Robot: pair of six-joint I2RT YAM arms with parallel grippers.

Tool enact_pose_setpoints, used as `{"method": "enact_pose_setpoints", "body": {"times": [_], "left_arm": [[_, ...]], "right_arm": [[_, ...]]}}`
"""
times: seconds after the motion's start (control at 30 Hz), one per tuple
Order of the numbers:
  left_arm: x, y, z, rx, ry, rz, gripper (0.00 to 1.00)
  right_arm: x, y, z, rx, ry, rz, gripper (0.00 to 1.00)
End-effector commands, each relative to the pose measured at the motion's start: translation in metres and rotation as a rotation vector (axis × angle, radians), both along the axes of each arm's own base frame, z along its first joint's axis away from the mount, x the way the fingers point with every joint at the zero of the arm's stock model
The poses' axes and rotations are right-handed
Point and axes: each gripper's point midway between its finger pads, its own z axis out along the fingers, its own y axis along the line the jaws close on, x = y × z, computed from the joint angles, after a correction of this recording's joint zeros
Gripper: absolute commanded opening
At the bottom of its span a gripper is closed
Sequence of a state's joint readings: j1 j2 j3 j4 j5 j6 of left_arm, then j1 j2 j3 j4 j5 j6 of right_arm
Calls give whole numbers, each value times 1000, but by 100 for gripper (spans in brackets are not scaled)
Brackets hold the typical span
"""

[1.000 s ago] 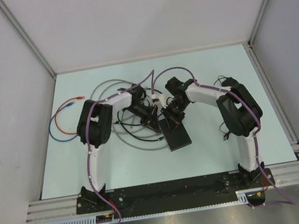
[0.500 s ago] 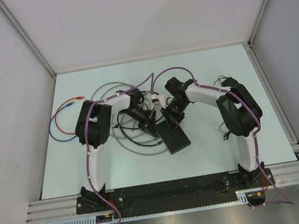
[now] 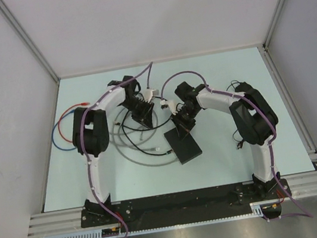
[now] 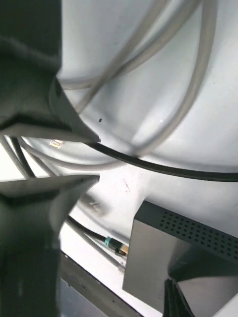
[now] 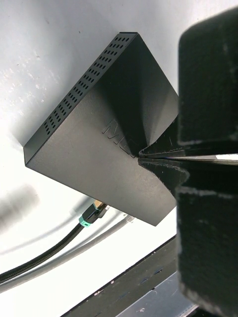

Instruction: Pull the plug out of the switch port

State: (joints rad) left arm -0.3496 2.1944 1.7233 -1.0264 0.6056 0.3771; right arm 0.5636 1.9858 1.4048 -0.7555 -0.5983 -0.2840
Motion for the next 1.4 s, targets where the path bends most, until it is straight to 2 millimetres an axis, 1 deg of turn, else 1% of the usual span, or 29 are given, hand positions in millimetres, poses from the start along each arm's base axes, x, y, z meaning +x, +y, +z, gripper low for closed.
{"method": "enact_pose_setpoints", "body": {"times": [0.0, 0.03, 0.07, 0.13, 0.17, 0.2, 0.33, 0.37, 0.43, 0.47, 0.57, 0.63, 0.67, 0.7, 0.73, 0.8, 0.83, 0.87, 0.93, 0.97, 1.0, 1.03, 1.1, 1.13, 1.17, 1.2, 1.23, 1.27, 1.37], "left_arm": [[-5, -7, 48, -95, -87, -19, 40], [-5, -8, 55, -106, -102, -3, 41], [-2, -9, 69, -124, -148, 32, 44], [12, 5, 74, -47, -235, 102, 46], [23, 12, 83, -16, -301, 158, 46], [37, 35, 80, 106, -365, 228, 46], [53, 92, 75, 347, -464, 337, 45], [49, 108, 70, 367, -447, 370, 45], [44, 121, 65, 369, -416, 416, 44], [38, 132, 55, 374, -375, 445, 44], [22, 139, 41, 360, -301, 439, 43], [16, 137, 35, 344, -285, 427, 43], [8, 137, 27, 347, -264, 420, 43], [7, 137, 25, 342, -262, 419, 43], [4, 135, 24, 327, -265, 418, 42], [1, 118, 35, 222, -261, 395, 43], [0, 109, 48, 157, -292, 362, 44], [-10, 80, 66, -26, -268, 294, 45], [-20, 58, 91, -175, -304, 222, 48], [-28, 46, 92, -214, -296, 188, 50], [-39, 33, 97, -277, -264, 147, 51], [-44, 25, 92, -288, -238, 114, 51], [-64, 4, 86, -321, -155, 49, 51], [-69, -3, 78, -319, -121, 36, 50], [-81, -14, 71, -320, -90, -1, 50], [-84, -20, 68, -324, -85, -18, 50], [-90, -24, 59, -314, -64, -35, 50], [-101, -33, 52, -305, -45, -72, 50], [-114, -44, 36, -289, 1, -103, 49]], "right_arm": [[8, -4, -8, -26, -33, -8, 0], [8, -3, -7, -24, -36, -8, 0], [9, -3, -7, -23, -37, -11, 0], [10, -3, -7, -22, -36, -15, 0], [10, -3, -8, -23, -36, -14, 0], [9, -2, -8, -21, -33, -15, 0], [11, -2, -8, -17, -34, -19, 0], [11, -1, -7, -15, -38, -18, 0], [12, -1, -7, -14, -38, -23, 0], [13, -2, -8, -15, -40, -25, 0], [13, -2, -7, -16, -39, -31, 0], [15, -3, -7, -18, -43, -36, 1], [16, -4, -7, -21, -45, -37, 2], [16, -4, -7, -22, -46, -39, 4], [17, -6, -6, -23, -47, -42, 4], [18, -6, -4, -22, -54, -46, 5], [19, -6, -3, -21, -55, -48, 6], [17, -8, -3, -25, -49, -46, 6], [16, -9, -2, -26, -43, -50, 6], [17, -11, -2, -29, -39, -52, 6], [16, -12, -2, -30, -38, -52, 6], [17, -13, -2, -30, -39, -54, 6], [18, -15, -1, -31, -39, -60, 5], [19, -15, 1, -30, -41, -62, 5], [19, -16, 3, -28, -44, -63, 5], [18, -17, 5, -28, -47, -61, 5], [18, -17, 6, -27, -49, -59, 5], [17, -19, 10, -28, -55, -57, 5], [16, -22, 14, -35, -76, -52, 5]]}}
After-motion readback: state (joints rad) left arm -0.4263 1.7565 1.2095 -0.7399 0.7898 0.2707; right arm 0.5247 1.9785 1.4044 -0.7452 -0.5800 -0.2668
